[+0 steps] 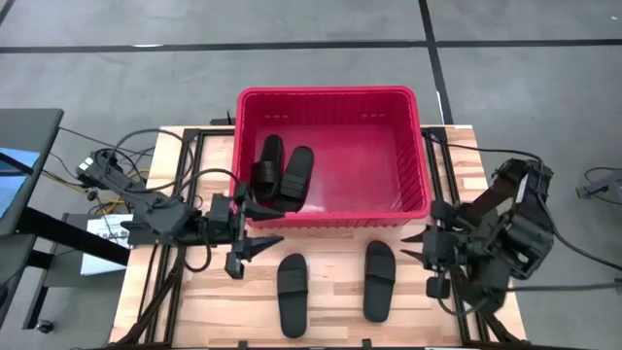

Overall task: Pick and place slides into bin
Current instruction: Put the black slide into the red bin

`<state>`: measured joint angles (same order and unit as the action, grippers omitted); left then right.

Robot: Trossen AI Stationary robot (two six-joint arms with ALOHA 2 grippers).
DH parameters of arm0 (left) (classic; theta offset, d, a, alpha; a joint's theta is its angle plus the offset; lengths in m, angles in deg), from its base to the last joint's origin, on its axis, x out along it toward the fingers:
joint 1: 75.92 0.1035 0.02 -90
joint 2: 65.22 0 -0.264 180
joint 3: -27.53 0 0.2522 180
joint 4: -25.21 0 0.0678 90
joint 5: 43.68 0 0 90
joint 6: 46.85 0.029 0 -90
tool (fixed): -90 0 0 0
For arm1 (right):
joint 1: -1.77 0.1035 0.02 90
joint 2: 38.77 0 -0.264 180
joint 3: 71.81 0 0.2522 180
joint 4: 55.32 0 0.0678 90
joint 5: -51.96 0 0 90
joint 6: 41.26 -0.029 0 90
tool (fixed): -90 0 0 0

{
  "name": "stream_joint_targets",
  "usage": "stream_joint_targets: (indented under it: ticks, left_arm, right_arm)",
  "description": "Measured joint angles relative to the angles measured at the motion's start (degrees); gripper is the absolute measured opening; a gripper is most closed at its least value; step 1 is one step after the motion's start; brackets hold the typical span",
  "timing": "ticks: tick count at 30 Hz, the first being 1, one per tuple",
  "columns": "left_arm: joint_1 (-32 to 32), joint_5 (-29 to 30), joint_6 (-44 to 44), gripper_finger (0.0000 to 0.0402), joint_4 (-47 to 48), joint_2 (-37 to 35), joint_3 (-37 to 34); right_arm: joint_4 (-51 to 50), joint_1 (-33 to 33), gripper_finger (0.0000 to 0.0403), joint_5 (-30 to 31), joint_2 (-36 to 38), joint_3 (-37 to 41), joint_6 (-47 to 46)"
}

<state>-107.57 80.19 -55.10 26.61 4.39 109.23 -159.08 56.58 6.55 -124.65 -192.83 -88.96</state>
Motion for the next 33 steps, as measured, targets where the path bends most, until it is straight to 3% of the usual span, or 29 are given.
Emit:
stream_joint_targets:
  ticks: [6,13,19,27,33]
  left_arm:
    - [-2.52,-0.50,-1.52,0.0222,-18.02,-4.23,-15.72]
    - [-7.21,-0.56,4.17,0.0222,-32.63,-7.34,-24.52]
    - [-9.38,-4.48,3.90,0.0222,-27.81,-8.23,-25.27]
    - [-9.40,-6.38,-4.06,0.0222,-26.04,-8.27,-25.27]
    - [-8.18,-14.40,-13.82,0.0222,-17.11,-8.25,-25.25]
  right_arm:
    - [0.15,2.59,0.0081,0.23,0.02,1.96,-10.22]
    - [6.03,2.52,0.0081,-7.07,-0.85,6.03,-21.72]
    - [11.08,-0.67,0.0081,-11.48,-4.37,7.81,-20.39]
    - [11.79,-4.53,0.0081,-15.87,-10.24,7.79,-24.14]
    - [12.73,-5.07,0.0081,-17.88,-14.41,7.79,-25.98]
